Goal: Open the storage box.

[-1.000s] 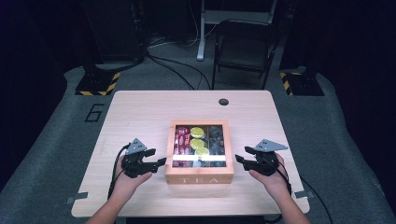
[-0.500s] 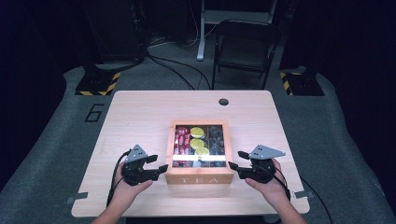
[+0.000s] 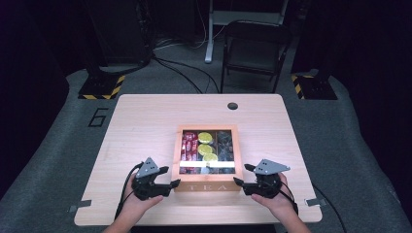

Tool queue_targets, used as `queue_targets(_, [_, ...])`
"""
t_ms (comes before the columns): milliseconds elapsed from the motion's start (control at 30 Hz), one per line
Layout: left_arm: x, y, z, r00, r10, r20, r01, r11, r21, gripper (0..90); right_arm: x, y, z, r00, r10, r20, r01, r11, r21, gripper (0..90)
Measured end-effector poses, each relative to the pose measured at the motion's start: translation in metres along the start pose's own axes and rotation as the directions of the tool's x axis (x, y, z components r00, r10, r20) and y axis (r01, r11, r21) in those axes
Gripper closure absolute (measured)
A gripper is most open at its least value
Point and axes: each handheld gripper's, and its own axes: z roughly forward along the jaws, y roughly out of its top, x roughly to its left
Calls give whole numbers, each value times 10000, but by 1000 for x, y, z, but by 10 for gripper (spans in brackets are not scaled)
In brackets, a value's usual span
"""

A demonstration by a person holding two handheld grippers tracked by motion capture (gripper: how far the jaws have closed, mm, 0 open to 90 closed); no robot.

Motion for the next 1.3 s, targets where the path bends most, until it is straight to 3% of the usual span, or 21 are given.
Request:
queue_targets(267, [-4,-5,9,9997,234,120,-237,9994,257,320,2,-8,10,9993,-337,-172,343,9988,352,326])
queue_targets(500, [-5,-8,11,9994,332,-67,-330,9990,289,353,1,-13,12,9990,-413,-177,423,9974,576,331])
queue_targets(567, [-5,-8,12,9986,502,-141,-497,9982,325,351,1,-15,13,9976,-670,-161,678,9958,610,342])
queue_targets(733, [-6,-9,12,9977,644,-207,-633,9966,518,364,-1,-17,14,9978,-609,-262,624,9963,594,347])
queue_targets(967, [-5,-10,12,9984,545,-127,-538,9973,498,366,-3,-17,14,9986,-289,-446,318,9974,640,379])
queue_targets(1300, [-5,-9,11,9988,474,-152,-467,9980,427,374,-5,-16,13,9984,-201,-533,233,9979,596,395])
